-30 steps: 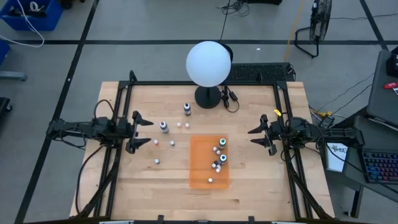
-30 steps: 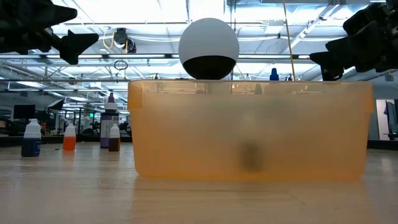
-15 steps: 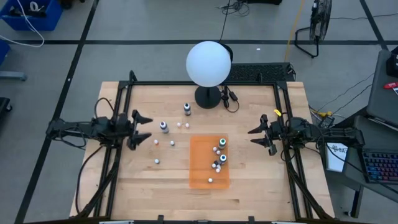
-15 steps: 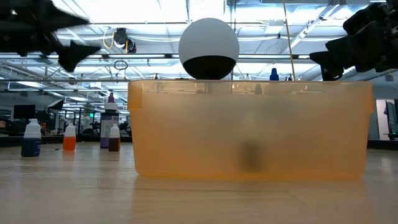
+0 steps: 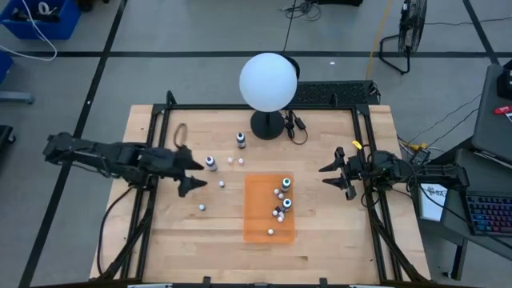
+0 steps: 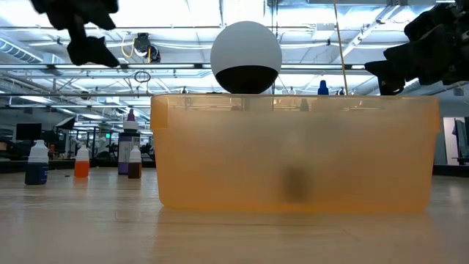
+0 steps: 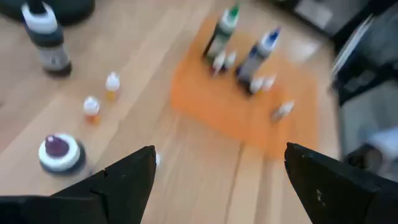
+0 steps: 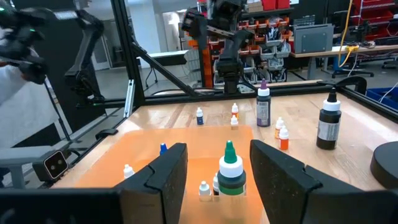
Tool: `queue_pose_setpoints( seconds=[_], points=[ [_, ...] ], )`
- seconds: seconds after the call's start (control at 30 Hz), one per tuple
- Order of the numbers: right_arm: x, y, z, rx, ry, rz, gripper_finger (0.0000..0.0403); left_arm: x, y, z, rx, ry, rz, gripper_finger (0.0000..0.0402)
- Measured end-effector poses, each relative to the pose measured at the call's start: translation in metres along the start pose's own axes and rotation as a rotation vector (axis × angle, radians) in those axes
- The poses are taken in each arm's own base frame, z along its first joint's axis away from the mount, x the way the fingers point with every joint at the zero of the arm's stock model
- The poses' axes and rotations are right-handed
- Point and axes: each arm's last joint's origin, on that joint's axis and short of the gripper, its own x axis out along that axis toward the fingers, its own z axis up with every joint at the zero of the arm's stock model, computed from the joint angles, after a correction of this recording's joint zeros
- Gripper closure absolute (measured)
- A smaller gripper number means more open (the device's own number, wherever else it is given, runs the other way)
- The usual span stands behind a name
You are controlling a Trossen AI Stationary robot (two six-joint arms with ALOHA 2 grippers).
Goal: Pick & Place food coloring
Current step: Put the small blue food coloring bottle into the orange bin
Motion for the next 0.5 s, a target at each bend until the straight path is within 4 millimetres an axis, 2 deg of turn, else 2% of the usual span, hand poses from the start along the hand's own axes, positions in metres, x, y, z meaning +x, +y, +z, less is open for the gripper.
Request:
queue_pose_setpoints(
  seconds=[0.17,0.33,0.5],
  points=[
    [0.000,0.000,0.000,0.000,0.000,0.000,0.0240,0.032,-0.029,0.009,0.107,0.311,0.143,0.0050],
    [0.000,0.000,0.000,0.000,0.000,0.000,0.0239,0.068,-0.042,-0.008,0.112,0.605,0.205,0.0050],
    [0.000,0.000,0.000,0.000,0.000,0.000,0.0237,0.096,-0.045,-0.028,0.037,0.790,0.224,0.0050]
  ],
)
